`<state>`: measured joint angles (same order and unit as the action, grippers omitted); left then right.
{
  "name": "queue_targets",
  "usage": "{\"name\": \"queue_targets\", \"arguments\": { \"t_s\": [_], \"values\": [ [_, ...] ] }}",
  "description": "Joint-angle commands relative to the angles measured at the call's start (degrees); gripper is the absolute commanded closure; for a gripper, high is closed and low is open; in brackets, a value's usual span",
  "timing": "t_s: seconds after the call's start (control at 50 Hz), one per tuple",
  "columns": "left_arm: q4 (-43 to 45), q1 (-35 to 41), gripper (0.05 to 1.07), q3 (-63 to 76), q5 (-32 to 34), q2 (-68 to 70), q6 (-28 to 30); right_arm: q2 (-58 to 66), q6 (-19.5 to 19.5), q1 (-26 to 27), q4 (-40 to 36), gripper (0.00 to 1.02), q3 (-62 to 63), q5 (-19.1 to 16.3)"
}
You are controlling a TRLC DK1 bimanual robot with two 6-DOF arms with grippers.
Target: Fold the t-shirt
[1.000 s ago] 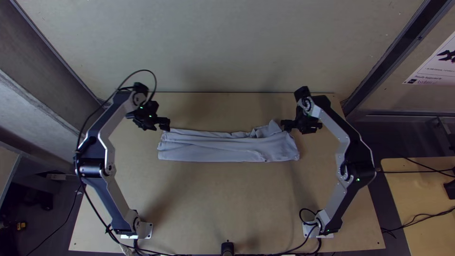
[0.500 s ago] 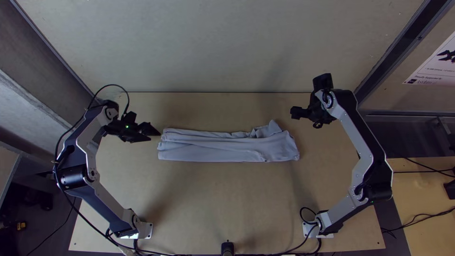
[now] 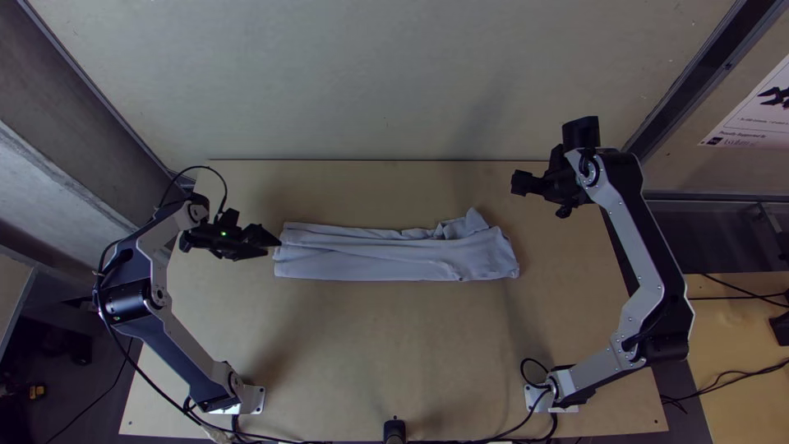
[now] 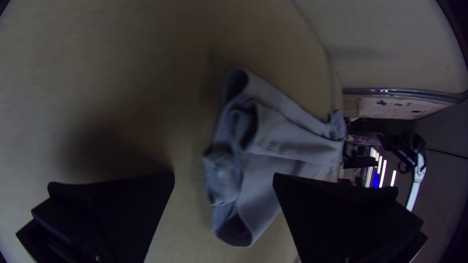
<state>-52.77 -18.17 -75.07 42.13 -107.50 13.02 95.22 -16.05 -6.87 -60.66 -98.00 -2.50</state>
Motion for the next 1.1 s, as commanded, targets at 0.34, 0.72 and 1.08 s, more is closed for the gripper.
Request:
{"name": "queue_targets", "arguments": {
  "t_s": [0.34, 0.72, 1.08],
  "values": [
    [11.64, 14.48, 0.10, 6.43, 0.94, -1.39, -13.10, -2.76, -1.35, 0.02, -0.42, 0.04, -1.94, -0.49],
    [14.63, 27.31, 0.15, 3.61, -8.82, -1.39, -22.68, -3.99, -1.61, 0.02, -0.42, 0.04, -0.09, -0.49],
    [15.16, 30.22, 1.04, 1.68, -20.16, 3.27, -25.50, -5.40, -2.05, 0.19, 0.02, 0.04, 2.90, -0.49]
  ]
}}
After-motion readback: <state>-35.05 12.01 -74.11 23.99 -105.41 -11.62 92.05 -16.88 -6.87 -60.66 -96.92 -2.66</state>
